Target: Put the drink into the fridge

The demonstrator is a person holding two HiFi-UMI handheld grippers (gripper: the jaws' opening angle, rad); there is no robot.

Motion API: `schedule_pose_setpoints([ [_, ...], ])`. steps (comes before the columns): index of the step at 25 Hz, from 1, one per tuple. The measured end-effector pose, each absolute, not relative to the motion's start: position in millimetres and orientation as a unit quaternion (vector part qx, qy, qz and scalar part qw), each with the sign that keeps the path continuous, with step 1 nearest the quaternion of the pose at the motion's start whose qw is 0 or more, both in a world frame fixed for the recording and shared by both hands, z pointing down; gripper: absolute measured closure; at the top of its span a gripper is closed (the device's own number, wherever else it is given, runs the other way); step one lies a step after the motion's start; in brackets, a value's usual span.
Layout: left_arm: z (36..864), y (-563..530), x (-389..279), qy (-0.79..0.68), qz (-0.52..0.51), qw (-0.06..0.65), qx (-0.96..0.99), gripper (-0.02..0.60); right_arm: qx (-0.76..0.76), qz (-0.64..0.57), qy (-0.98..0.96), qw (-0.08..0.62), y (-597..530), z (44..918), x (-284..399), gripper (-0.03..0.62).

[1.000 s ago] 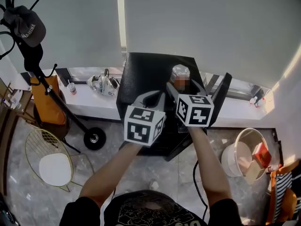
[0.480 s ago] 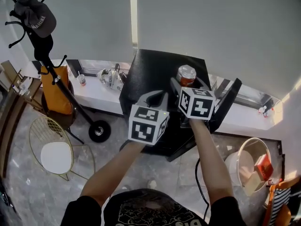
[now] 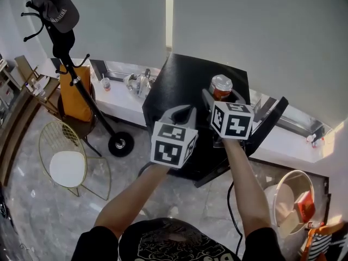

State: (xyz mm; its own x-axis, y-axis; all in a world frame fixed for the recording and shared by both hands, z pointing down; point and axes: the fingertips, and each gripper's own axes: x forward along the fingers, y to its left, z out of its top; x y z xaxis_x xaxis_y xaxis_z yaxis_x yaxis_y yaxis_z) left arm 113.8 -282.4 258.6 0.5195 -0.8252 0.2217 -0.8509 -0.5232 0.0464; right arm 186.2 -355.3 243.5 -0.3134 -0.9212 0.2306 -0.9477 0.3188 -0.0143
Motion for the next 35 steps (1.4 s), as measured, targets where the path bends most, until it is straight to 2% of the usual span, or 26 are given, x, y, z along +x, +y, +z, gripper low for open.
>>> schedule_pose_setpoints([
  [21,266,-222,75,-0.447,0.085,0.075,0.887,0.577,0.590,0.046,-0.804,0.062,-271,225,147,0.264],
  [35,297,-165,35,-0.406,0.088,0.092,0.905,0.577,0.617,0.032,-0.783,0.066,-182,248,107,0.264],
])
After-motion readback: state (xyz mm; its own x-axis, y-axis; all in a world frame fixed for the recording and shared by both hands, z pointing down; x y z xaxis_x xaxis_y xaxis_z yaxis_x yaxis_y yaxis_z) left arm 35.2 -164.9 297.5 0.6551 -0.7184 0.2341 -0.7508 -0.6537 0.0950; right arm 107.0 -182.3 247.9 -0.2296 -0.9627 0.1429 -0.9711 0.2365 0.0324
